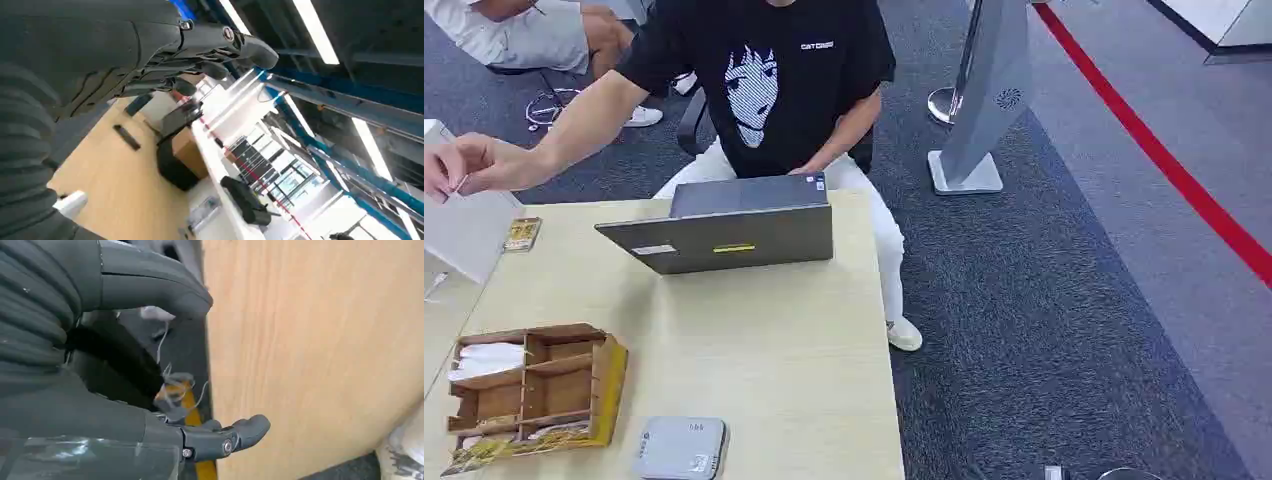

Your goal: Pass the card to the sensor for recognition and then transmit it.

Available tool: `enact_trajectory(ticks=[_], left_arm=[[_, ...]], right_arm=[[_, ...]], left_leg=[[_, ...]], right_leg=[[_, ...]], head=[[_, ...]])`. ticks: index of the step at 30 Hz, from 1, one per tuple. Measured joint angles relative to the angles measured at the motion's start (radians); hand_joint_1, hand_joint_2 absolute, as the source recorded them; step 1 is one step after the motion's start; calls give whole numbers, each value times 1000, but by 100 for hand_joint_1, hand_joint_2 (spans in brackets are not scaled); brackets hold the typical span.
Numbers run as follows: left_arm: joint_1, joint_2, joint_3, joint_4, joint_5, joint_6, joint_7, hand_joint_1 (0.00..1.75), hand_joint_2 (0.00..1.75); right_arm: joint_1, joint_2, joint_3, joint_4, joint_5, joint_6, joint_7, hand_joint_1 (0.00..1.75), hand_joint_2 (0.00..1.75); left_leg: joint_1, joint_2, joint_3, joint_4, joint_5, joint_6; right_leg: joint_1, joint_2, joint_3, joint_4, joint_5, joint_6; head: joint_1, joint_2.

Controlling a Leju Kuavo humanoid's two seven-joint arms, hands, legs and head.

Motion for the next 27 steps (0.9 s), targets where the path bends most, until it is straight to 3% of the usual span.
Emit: enact_trajectory(ticks=[3, 5, 8, 11, 17, 19, 21, 24, 27], left_arm=[[-36, 26, -152, -58, -227, 32, 105, 0, 175], [-82, 49, -238, -77, -302, 5, 184, 0, 175], [-179, 98, -351, -59, -261, -117, 330, 0, 175], [-270, 150, -426, 27, -213, -210, 423, 0, 175], [-404, 293, -545, 208, -396, -171, 441, 0, 175], [-432, 375, -588, 266, -540, -171, 445, 0, 175], [-459, 435, -622, 326, -606, -170, 445, 0, 175], [-481, 487, -662, 394, -623, -172, 448, 0, 175], [-498, 505, -678, 433, -619, -187, 466, 0, 175]], right_arm=[[-11, 0, 2, 0, 96, -17, -31, 0, 175], [-15, 0, 2, 3, 135, -25, -36, 0, 175], [-25, 0, -2, 13, 183, -25, -48, 0, 175], [-34, -2, -5, 26, 221, -25, -62, 0, 175], [-61, -12, -5, 63, 274, -25, -82, 0, 175], [-69, -15, -3, 77, 279, -25, -91, 0, 175], [-79, -19, 0, 90, 289, -27, -99, 0, 175], [-90, -24, 5, 107, 289, -36, -106, 0, 175], [-92, -25, 5, 113, 286, -39, -105, 0, 175]], left_leg=[[0, -1, -1, 0, 0, 0], [0, -1, 0, 0, 1, 0], [0, -1, -1, 0, 3, 0], [0, -2, -1, 0, 4, -1], [0, -1, -2, 0, 6, -1], [0, -1, -2, 0, 6, -1], [0, -1, -2, 0, 6, -1], [0, -1, -3, 0, 6, -1], [0, -1, -4, 0, 6, -1]], right_leg=[[0, -1, 1, 0, 0, 0], [0, -2, 2, 0, 1, 0], [0, -2, 2, 0, 2, 0], [0, -3, 2, 1, 3, 0], [0, -1, 1, 1, 4, 0], [0, -1, 0, 1, 4, 0], [0, -1, 0, 1, 4, 0], [0, -1, 0, 1, 4, 0], [0, -1, 0, 1, 4, 0]], head=[[0, 0], [0, 0], [0, 0], [0, 0], [0, 0], [0, 0], [0, 0], [0, 0], [0, 0]])
